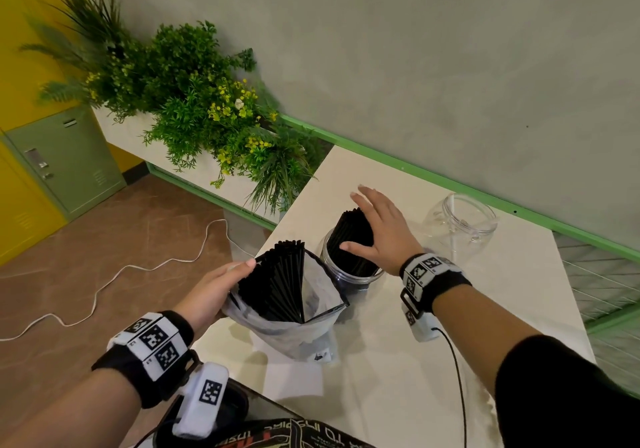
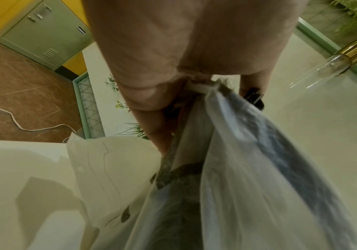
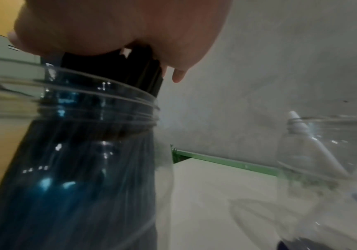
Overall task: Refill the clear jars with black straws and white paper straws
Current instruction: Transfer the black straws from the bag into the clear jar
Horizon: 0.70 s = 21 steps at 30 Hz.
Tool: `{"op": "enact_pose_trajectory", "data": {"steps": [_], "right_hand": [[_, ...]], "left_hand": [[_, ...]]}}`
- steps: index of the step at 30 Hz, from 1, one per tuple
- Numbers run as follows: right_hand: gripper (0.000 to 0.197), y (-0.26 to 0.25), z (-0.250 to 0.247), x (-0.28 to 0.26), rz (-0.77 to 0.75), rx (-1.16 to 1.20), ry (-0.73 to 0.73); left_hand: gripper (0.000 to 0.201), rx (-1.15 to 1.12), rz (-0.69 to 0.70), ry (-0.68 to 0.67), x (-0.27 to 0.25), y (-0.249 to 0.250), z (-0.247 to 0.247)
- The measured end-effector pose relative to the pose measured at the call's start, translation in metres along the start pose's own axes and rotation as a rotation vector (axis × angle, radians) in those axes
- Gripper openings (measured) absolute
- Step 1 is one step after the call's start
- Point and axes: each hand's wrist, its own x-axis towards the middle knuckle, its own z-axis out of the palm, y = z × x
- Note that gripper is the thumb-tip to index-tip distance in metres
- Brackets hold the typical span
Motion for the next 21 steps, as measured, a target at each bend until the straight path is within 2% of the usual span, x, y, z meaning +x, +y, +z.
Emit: {"op": "enact_pose_trajectory", "data": {"steps": [2, 4, 6, 8, 9, 12, 15, 17, 19, 21], "right_hand": [[0.088, -0.009, 0.001, 0.013, -0.022, -0.018, -0.069], [0.073, -0.017, 0.003, 0.018, 0.034, -0.023, -0.113], [0.059, -0.023, 0.004, 0.02, 0.082, -0.064, -0.047], [0.053, -0.029, 0.002, 0.022, 0.103, -0.094, 0.039], [0.052, -0.03, 0.001, 0.024, 0.111, -0.099, 0.072], [0.053, -0.031, -0.003, 0.028, 0.135, -0.109, 0.081], [0.058, -0.023, 0.001, 0.026, 0.133, -0.176, -0.008], [0.063, -0.02, 0.003, 0.023, 0.142, -0.204, -0.011], [0.066, -0.025, -0.004, 0.018, 0.136, -0.167, 0.092], [0.063, -0.04, -0.015, 0.01, 0.114, -0.032, 0.243]], "left_hand": [[0.069, 0.015, -0.008, 0.0, -0.001, -0.001, 0.0], [0.062, 0.009, -0.017, 0.005, -0.003, -0.001, -0.001], [0.058, 0.002, -0.019, 0.007, -0.005, 0.0, -0.001], [0.07, 0.007, -0.011, -0.001, -0.006, 0.0, -0.001], [0.075, 0.005, -0.006, -0.009, -0.005, 0.0, -0.002], [0.069, -0.013, -0.006, -0.014, -0.003, -0.001, -0.004], [0.091, 0.003, -0.005, -0.001, 0.002, -0.004, -0.006], [0.09, 0.015, -0.006, -0.004, 0.002, -0.004, -0.006], [0.088, 0.026, -0.004, -0.01, 0.002, -0.003, -0.006], [0.072, 0.021, -0.005, -0.007, 0.002, -0.002, -0.004]]}}
